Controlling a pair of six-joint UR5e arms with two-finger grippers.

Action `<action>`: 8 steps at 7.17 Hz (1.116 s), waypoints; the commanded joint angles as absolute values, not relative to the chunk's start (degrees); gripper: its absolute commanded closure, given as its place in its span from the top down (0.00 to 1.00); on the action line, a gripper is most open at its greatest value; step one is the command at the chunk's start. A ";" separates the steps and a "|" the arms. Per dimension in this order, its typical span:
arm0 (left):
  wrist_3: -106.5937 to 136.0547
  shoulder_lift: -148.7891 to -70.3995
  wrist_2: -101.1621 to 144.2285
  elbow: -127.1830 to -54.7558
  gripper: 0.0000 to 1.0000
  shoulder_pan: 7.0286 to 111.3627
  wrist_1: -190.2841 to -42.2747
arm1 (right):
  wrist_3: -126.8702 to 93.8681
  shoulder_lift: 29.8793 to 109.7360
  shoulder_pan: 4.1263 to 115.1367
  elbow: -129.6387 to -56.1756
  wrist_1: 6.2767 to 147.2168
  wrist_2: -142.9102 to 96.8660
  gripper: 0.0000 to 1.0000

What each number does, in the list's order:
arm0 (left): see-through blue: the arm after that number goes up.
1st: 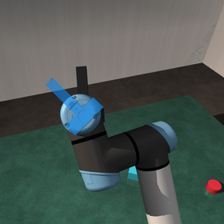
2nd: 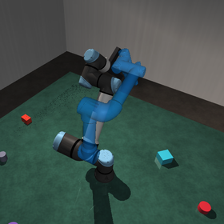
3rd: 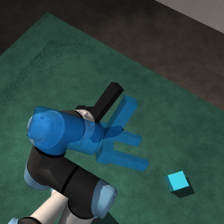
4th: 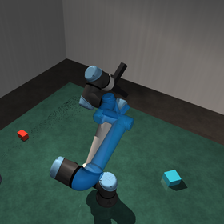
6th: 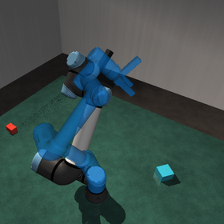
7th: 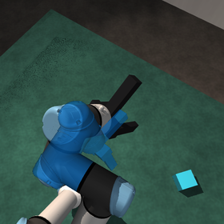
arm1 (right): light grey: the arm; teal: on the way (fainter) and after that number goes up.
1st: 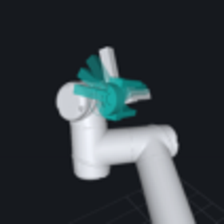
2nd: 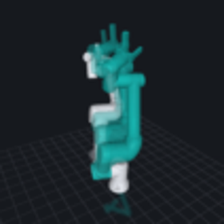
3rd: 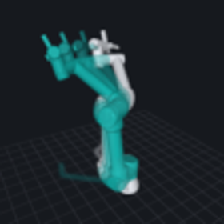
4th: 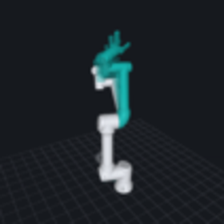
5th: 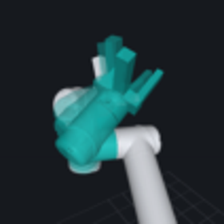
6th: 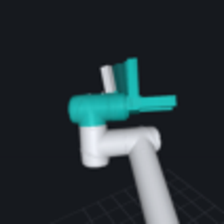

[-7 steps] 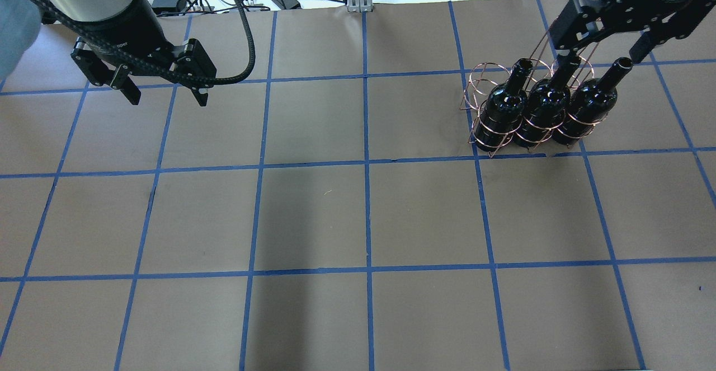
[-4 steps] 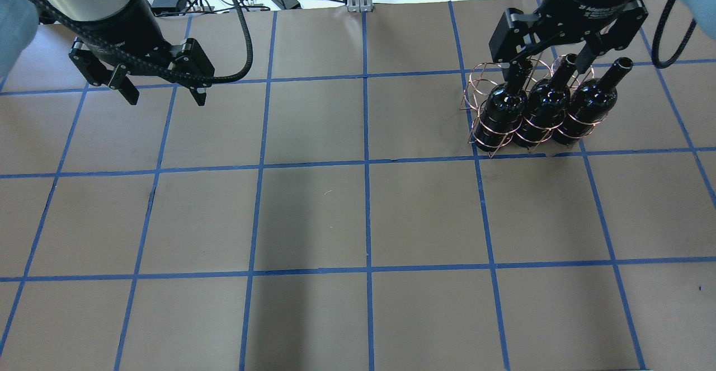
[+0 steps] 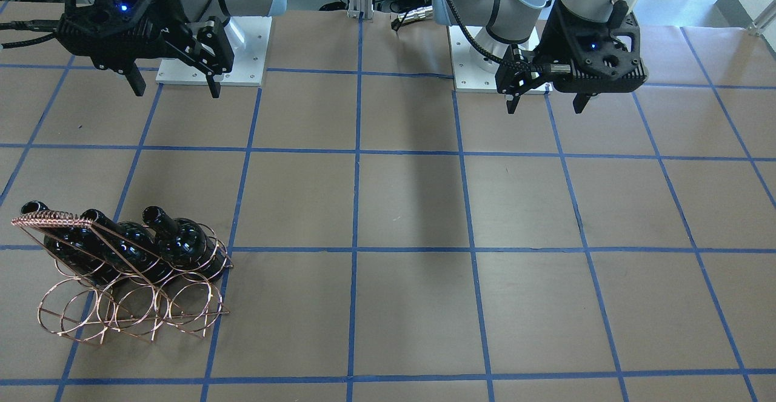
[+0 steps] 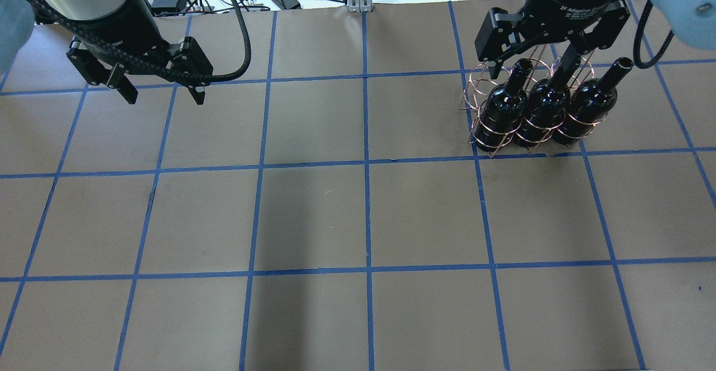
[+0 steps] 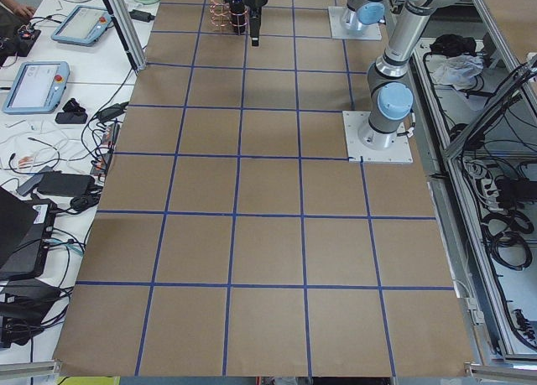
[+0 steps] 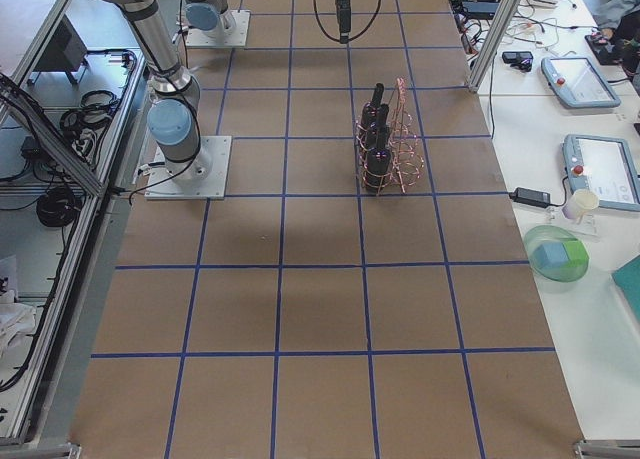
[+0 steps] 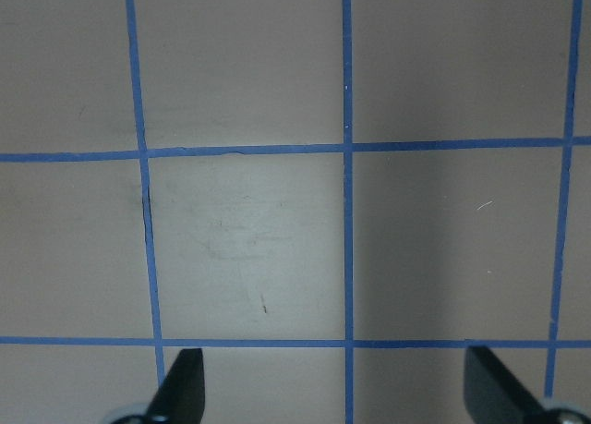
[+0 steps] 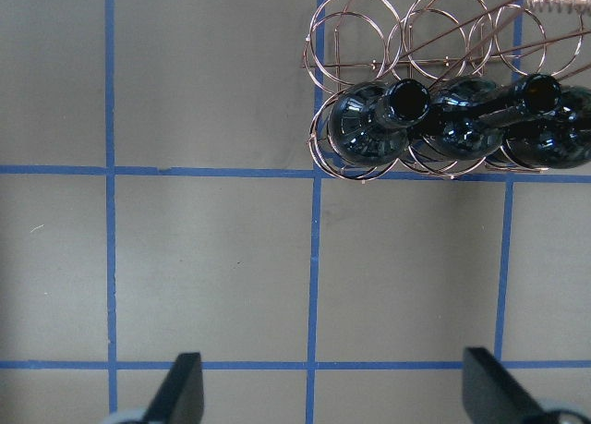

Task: Place wine into wine basket
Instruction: 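Open the right gripper and raise it away from the rack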

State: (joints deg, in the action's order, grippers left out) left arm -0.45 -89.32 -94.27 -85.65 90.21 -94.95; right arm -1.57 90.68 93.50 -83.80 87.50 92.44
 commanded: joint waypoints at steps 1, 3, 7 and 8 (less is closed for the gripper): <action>-0.44 -88.86 -93.70 -85.26 1.00 90.26 -94.75 | -1.32 89.74 93.43 -83.85 89.83 91.76 1.00; -0.53 -87.72 -91.51 -85.25 1.00 90.26 -94.83 | -1.84 89.74 92.99 -83.76 88.43 88.01 1.00; 0.09 -87.01 -87.63 -85.61 1.00 90.44 -95.01 | -2.02 90.17 92.90 -83.50 85.27 88.77 1.00; -0.09 -87.01 -87.98 -85.69 1.00 90.44 -95.10 | -2.02 90.26 92.90 -83.41 84.56 89.47 1.00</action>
State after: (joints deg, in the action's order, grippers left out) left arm -0.04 -87.06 -87.91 -85.60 90.44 -95.02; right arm -2.00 90.17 92.93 -83.56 85.71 88.89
